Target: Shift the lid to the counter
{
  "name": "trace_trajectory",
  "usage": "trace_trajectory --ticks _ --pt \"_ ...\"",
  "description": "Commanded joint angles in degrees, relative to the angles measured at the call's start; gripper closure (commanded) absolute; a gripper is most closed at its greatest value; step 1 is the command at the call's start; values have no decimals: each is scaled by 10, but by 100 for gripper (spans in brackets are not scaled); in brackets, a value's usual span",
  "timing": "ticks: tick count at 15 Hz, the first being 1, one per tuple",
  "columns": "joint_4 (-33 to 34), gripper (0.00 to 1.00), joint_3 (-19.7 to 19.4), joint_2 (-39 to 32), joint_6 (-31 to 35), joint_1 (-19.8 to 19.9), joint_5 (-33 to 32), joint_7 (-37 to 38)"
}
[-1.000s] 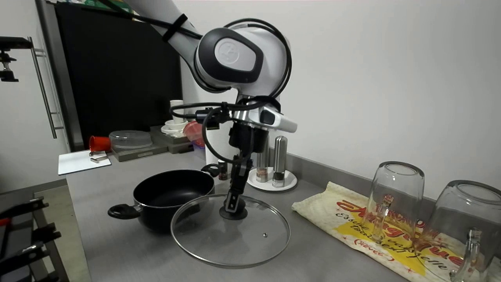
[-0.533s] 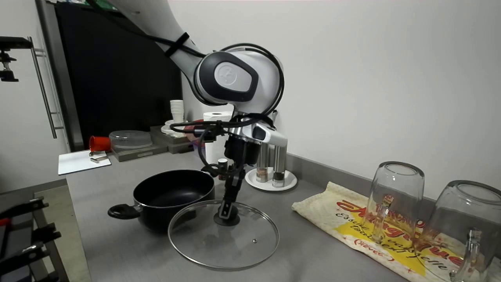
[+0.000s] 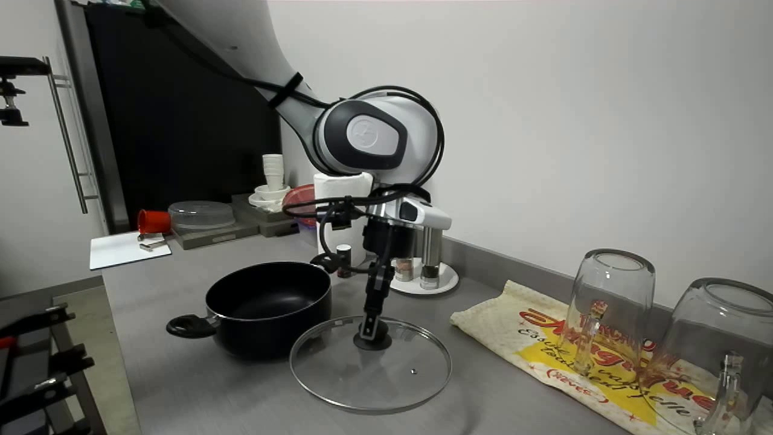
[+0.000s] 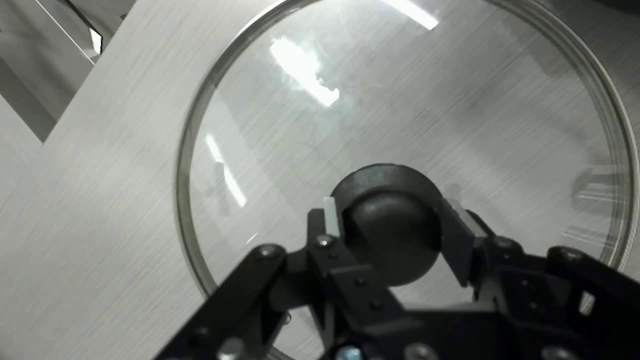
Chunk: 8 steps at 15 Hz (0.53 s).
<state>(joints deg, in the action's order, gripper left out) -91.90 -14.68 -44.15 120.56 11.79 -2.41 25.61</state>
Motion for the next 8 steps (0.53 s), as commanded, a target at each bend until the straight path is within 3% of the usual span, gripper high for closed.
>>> trace_trajectory --ticks 1,8 --pt "55 76 -20 -47 7 -4 -1 24" --pt "107 76 -26 -131 40 -3 6 43"
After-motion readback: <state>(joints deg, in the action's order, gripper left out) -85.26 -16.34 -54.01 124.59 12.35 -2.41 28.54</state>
